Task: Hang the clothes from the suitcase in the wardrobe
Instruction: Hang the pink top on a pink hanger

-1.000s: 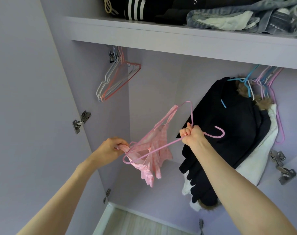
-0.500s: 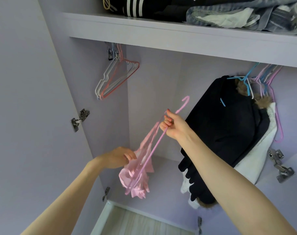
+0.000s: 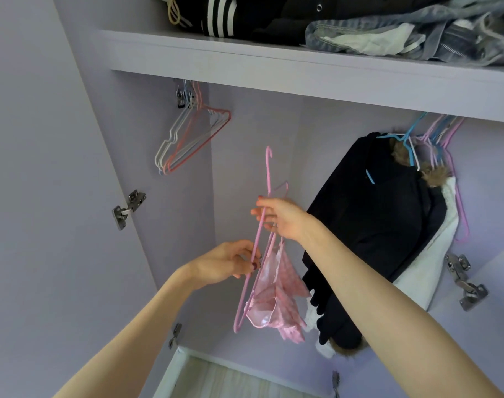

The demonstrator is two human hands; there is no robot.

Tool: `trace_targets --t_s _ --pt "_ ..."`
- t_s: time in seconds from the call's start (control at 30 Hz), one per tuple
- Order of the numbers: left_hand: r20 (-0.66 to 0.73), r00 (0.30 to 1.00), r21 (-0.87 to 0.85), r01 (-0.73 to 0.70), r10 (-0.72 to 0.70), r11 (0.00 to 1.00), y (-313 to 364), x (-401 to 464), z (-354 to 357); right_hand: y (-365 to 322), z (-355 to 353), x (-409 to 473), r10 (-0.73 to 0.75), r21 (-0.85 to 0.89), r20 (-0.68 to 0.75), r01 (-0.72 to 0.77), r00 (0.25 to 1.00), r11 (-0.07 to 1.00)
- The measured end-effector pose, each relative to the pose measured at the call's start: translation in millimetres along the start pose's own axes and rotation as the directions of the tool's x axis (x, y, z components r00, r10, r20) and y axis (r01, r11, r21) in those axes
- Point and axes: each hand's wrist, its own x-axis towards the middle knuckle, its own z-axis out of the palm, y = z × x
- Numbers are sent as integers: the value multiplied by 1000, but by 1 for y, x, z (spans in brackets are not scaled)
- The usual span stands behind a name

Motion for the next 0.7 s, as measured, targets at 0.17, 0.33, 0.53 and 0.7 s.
trace_targets --t_s 0.17,0.33,0.53,0.7 --pt "-92 994 136 -50 63 989 19 23 16 16 -21 -25 -92 -409 -76 53 993 911" --pt "-157 974 217 -126 162 968 31 44 31 6 -46 -43 -232 -346 -176 160 957 924" --pt "-242 946 250 -154 215 956 55 73 47 -6 -88 -35 -209 -190 -350 150 913 970" --pt "-537 665 542 -201 520 816 87 85 39 -7 -142 -25 -302 -314 -568 138 766 939"
